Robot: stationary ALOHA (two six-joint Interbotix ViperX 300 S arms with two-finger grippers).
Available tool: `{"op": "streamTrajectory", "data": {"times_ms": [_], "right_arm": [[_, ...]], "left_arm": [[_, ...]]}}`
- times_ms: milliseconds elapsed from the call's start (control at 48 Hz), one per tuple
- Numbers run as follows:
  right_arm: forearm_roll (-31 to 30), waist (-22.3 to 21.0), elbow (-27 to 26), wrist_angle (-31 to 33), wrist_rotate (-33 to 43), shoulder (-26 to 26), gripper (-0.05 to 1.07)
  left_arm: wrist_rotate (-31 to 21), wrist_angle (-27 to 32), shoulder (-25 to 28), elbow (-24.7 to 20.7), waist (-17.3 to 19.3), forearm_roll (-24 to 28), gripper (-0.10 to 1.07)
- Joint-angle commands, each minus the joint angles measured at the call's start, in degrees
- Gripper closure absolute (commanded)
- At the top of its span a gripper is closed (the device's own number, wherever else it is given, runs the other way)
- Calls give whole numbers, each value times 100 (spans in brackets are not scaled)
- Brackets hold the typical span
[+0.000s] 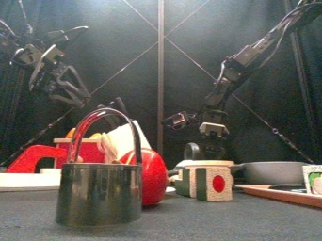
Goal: Grab egg
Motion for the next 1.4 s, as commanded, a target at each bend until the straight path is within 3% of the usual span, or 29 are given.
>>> {"op": "streamTrajectory", "data": {"times_ms": [0, 396, 667, 1062, 1104, 1375], "right_arm": [[70, -26, -167, 44, 0, -114, 18], [44, -141, -105, 18, -53, -9, 22], [-26, -141, -132, 0, -62, 9, 38], [79, -158, -237, -62, 114, -738, 40], [114, -185, -158, -316, 290, -756, 40], [193, 44, -149, -352, 993, -932, 41]], "left_arm": [[9, 9, 18, -44, 26, 18, 13], [9, 9, 9, -18, 26, 18, 13], [9, 9, 9, -26, 26, 18, 13], [70, -325, -281, -158, 26, 299, 13], [79, -422, -387, -290, 114, 360, 13], [202, -809, -404, -220, 123, 510, 13]]}}
